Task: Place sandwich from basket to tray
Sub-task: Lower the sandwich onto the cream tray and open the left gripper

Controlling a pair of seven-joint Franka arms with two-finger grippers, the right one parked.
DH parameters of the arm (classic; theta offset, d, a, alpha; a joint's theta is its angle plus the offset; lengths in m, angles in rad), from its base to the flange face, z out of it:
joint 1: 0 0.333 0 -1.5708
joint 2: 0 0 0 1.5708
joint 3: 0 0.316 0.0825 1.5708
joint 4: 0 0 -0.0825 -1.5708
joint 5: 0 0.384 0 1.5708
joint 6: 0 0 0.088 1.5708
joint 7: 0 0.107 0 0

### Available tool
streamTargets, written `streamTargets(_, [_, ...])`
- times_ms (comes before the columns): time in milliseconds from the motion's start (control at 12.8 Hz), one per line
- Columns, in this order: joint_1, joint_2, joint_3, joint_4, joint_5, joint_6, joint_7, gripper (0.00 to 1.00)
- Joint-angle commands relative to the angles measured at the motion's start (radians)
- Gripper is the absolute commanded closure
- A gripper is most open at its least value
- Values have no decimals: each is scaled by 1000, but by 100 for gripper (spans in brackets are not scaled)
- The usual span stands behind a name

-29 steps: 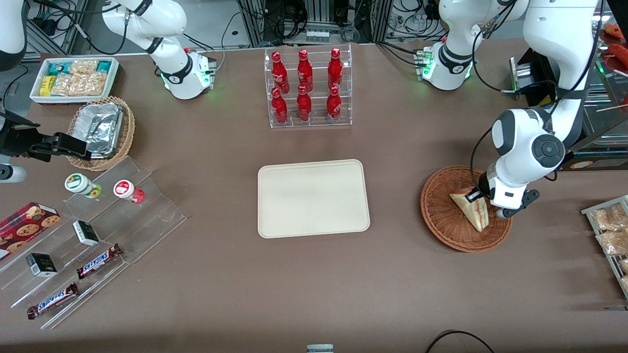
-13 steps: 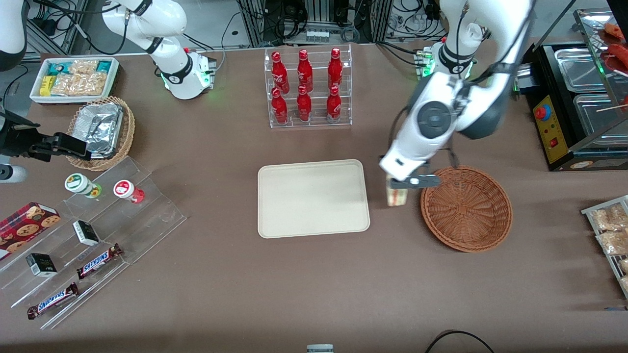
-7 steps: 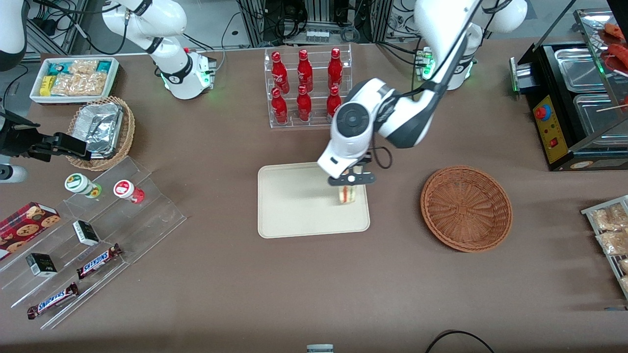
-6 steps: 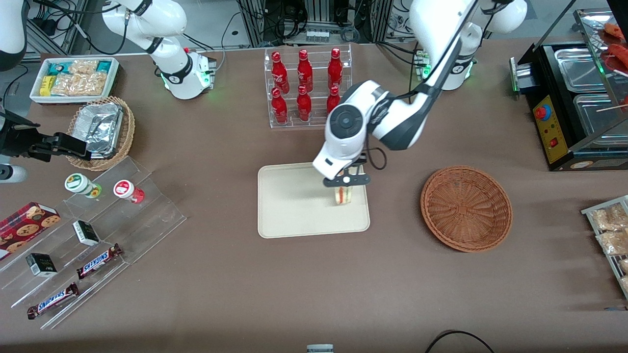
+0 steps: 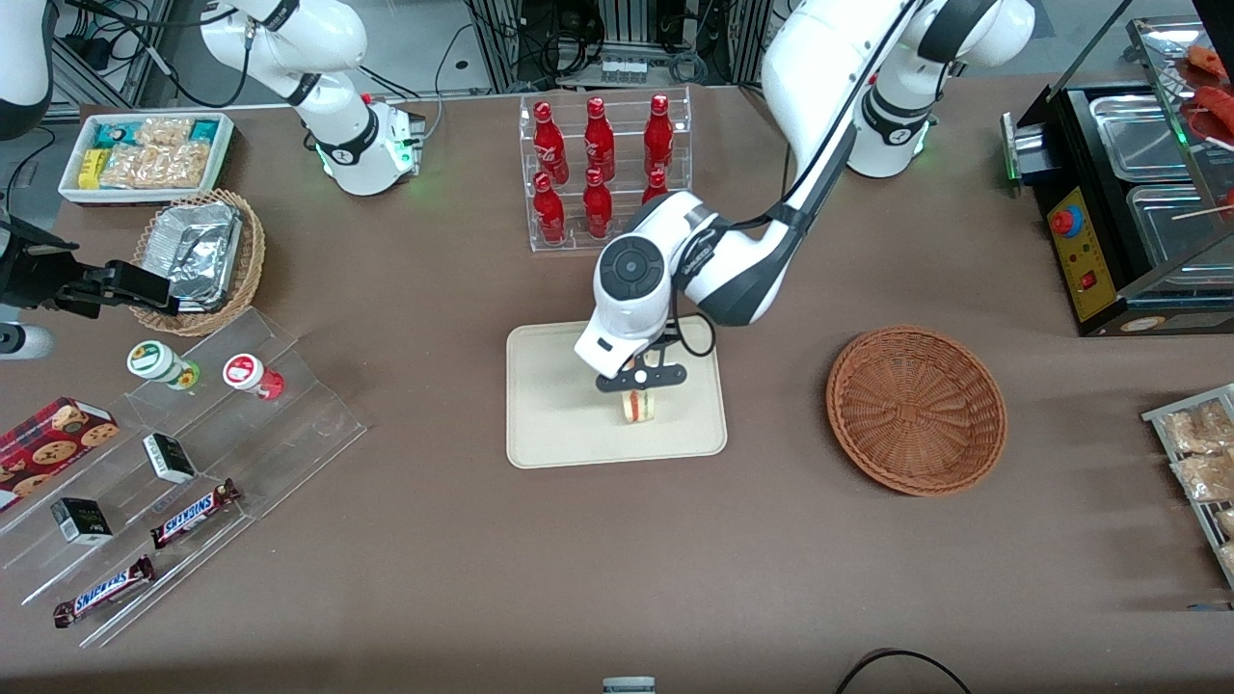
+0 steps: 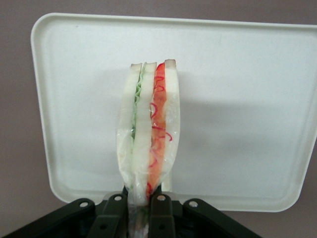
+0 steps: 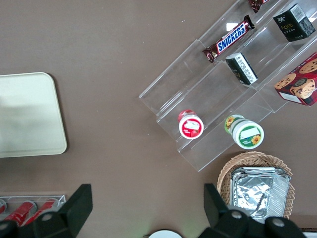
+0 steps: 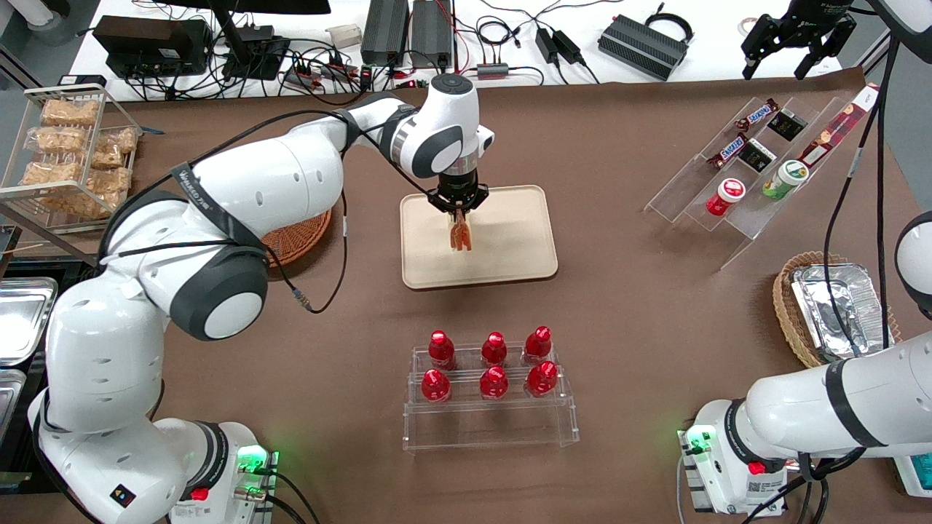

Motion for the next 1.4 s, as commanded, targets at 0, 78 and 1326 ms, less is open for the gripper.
streamTargets(0, [-22,85,16,117,-5,-16,-32,100])
streamTargets(78, [-25,95,16,125,-4,-14,-35,100])
streamTargets(1326, [-45,131,18,124,1,16,-118,100])
